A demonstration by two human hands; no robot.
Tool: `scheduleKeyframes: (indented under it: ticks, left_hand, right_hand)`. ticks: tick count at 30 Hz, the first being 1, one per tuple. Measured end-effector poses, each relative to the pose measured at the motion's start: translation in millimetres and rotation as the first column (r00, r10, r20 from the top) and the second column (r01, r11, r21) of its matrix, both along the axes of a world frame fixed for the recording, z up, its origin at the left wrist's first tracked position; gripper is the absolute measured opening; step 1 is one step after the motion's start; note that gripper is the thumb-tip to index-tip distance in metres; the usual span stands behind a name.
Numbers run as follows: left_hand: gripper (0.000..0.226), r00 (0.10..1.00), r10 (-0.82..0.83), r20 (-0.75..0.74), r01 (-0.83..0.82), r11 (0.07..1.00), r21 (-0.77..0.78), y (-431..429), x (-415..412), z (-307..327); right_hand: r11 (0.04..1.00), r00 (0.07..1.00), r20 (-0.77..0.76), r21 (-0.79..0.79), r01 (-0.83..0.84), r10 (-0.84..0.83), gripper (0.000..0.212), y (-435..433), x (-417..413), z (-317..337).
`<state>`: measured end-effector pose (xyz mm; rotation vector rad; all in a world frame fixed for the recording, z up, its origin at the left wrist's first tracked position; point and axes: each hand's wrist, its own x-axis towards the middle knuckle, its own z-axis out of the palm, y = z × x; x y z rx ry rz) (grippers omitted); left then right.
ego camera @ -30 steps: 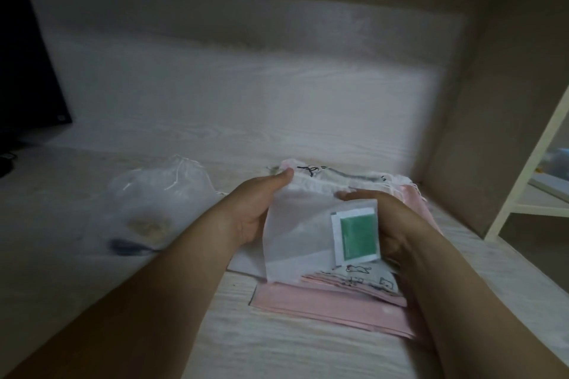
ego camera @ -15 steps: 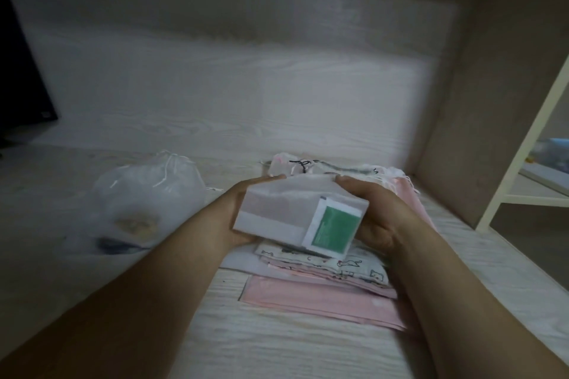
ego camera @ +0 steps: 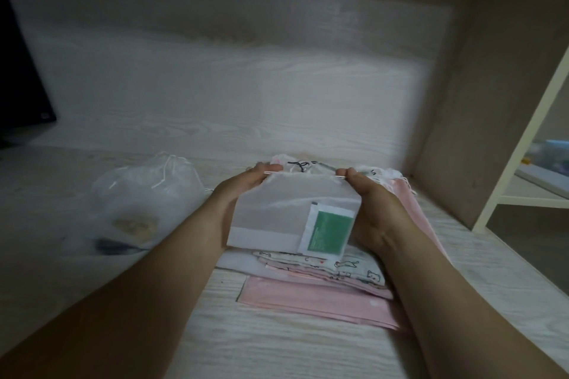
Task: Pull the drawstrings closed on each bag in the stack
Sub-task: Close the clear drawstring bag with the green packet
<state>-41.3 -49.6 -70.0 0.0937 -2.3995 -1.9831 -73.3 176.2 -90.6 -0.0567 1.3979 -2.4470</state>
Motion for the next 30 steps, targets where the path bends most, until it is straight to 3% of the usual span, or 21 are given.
scheduleKeyframes:
  ticks: [2,5,8,10,14,20,25,30]
  left_hand:
    - [0.046,0.997,0.069,0.030,-0.074,0.968,0.239,5,5,-6]
    - [0.046,0.996,0.075,-0.037,-0.029,0.719,0.694,7,11,-10]
    - [0.058,0.983,0.173,-0.062,-0.053,0.592,0.804,7,13,-10]
    - [0.051,0.970,0.236,-0.054,-0.089,0.555,0.827,8,14,-8]
    - [0.034,0.958,0.285,-0.043,-0.153,0.629,0.762,22,22,-9]
    - [0.032,0.994,-0.068,-0.084,0.097,0.910,0.404,43,36,-15]
    - [0.034,0.976,-0.174,-0.134,0.197,0.963,0.185,50,39,-17]
    - [0.027,0.966,-0.161,-0.204,0.197,0.965,0.173,50,39,-15]
  right_hand:
    - [0.998,0.999,-0.005,-0.020,0.051,-0.052,0.027,0,-3,-1]
    - [0.989,0.991,-0.021,-0.063,0.131,-0.133,0.034,2,-2,5]
    - [0.983,0.985,-0.027,-0.075,0.167,-0.169,0.034,3,-2,7]
    - [0.982,0.984,-0.048,-0.085,0.168,-0.173,0.033,3,-2,7]
    - [0.994,0.989,-0.103,-0.057,0.097,-0.102,0.031,-3,6,9]
    - [0.952,0.912,-0.390,0.306,-0.004,0.129,0.023,-20,20,14]
    - [0.934,0.869,-0.471,0.356,0.030,0.152,0.024,-28,28,15]
    - [0.901,0.890,-0.427,0.431,0.043,0.162,0.026,-30,23,18]
